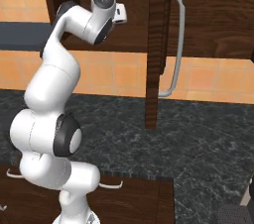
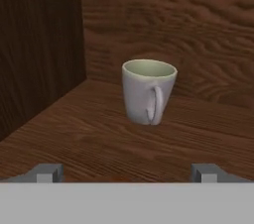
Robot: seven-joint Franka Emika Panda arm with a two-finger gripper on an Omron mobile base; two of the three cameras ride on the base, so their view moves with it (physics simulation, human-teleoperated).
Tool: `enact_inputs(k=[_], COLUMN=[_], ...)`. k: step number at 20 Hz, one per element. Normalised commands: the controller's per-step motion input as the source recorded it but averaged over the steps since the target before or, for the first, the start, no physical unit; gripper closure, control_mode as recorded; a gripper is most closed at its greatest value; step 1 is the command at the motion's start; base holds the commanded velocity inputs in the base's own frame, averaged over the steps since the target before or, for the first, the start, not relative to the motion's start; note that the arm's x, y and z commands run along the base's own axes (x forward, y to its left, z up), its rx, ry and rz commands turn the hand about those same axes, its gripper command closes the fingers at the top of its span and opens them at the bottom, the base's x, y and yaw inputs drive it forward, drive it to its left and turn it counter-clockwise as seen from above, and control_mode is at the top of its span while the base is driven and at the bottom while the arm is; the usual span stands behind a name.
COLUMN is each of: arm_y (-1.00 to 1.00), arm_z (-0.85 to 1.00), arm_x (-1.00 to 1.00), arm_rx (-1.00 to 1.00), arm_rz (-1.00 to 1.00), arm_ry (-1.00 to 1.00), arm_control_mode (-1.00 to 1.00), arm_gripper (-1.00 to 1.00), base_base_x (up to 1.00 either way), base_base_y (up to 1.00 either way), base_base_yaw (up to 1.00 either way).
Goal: Gather all objects into one cabinet and sort the glasses and bowls to opposite sides.
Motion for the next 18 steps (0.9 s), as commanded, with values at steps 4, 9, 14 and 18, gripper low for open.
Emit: enact_inputs(k=[4,9,14,18], arm_y=[0.00,0.02,0.00,0.00], arm_z=[0.00,0.00,0.00,0.00], arm_x=[0.32,0.34,0.45,0.53], arm_rx=[0.00,0.00,0.00,0.00], arm_rz=[-0.02,0.00,0.00,0.00], arm_ry=[0.01,0.06,0.10,0.02], arm_control_mode=[-1.00,-1.00,-1.00,-1.00], arm_gripper=[-1.00,-1.00,-1.00,-1.00], base_base_x=[0.00,0.00,0.00,0.00], base_base_y=[0.00,0.00,0.00,0.00], base_base_yaw=[0.00,0.00,0.00,0.00])
